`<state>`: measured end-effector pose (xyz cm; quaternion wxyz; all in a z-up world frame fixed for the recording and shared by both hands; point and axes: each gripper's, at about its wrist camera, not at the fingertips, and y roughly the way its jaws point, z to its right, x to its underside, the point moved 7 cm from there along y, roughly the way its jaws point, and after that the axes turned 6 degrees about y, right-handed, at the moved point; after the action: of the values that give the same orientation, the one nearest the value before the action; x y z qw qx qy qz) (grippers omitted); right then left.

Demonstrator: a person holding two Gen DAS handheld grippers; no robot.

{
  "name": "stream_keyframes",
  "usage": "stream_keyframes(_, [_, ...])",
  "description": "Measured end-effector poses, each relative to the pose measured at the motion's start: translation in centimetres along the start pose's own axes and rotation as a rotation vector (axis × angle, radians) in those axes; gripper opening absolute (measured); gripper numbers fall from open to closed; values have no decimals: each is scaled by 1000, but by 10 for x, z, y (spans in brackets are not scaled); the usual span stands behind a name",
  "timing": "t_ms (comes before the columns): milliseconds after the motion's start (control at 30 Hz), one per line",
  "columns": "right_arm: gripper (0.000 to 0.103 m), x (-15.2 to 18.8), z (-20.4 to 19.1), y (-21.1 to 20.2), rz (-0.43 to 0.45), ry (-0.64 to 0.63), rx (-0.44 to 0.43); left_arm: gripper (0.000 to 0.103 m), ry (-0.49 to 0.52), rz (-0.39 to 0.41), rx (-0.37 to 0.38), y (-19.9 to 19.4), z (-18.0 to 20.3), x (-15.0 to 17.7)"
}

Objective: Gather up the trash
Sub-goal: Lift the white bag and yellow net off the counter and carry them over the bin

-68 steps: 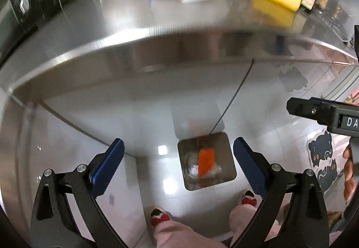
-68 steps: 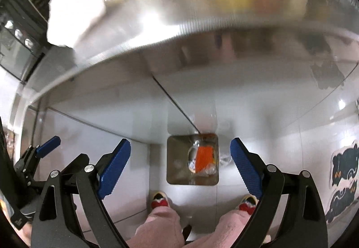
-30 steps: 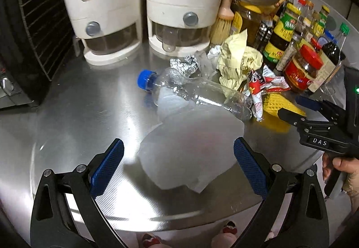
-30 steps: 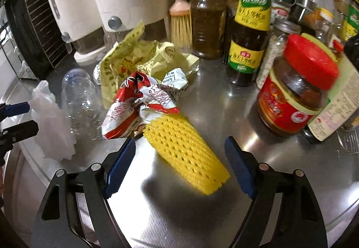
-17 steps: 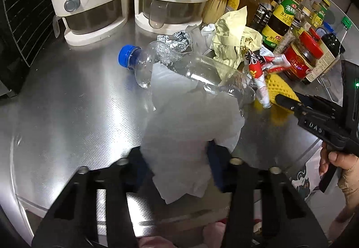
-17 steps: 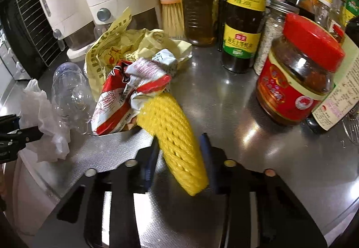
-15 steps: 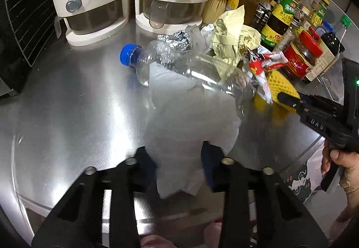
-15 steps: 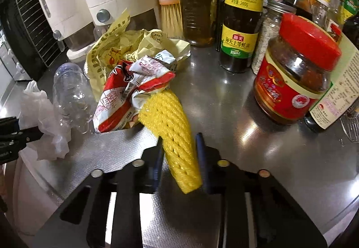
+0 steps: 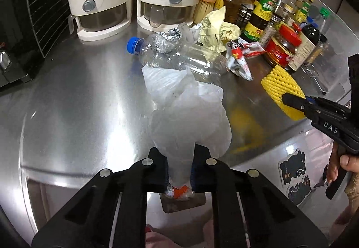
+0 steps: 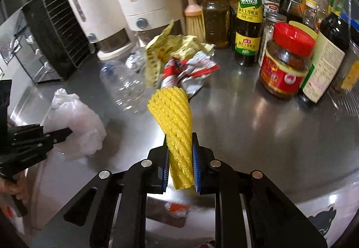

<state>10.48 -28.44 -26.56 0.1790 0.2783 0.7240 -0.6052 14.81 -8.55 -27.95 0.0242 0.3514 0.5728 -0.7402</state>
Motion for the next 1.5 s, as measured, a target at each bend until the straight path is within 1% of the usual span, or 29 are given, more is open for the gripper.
stream_keyframes(167, [18,37,-27,-14,-15,-5,-29,12,7,13,0,-21,7,27])
stream_keyframes(300, [18,65,-44,-20,-30,-5,-44,12,8,9,-15,-32,7,50])
stream_keyframes(433, [18,93,-50,-19,-62,18,-53,12,-3,-13,-18,-36,6,77])
stream_keyframes(600, [18,128,-52,-8,-126,47,-48,12,-8,-49,-16,-30,8,107])
stream_keyframes(800, [18,165,-46,13,-198,91,-22,12,-24,-143,8,-2,14,151])
stream_keyframes(1033, [18,207,-34,48,-294,181,-2,11,-20,-242,10,38,17,191])
stream_keyframes(1200, [18,223,-28,75,-322,233,10,10,-42,-276,19,71,14,210])
stream_keyframes(1300, [18,229,-26,93,-341,254,1,10,-52,-296,25,93,12,221])
stream_keyframes(1400, [19,232,-25,109,-345,249,1,10,-54,-300,26,108,13,225])
stream_keyframes(1500, [19,237,-24,127,-369,255,5,10,-72,-310,28,124,9,229])
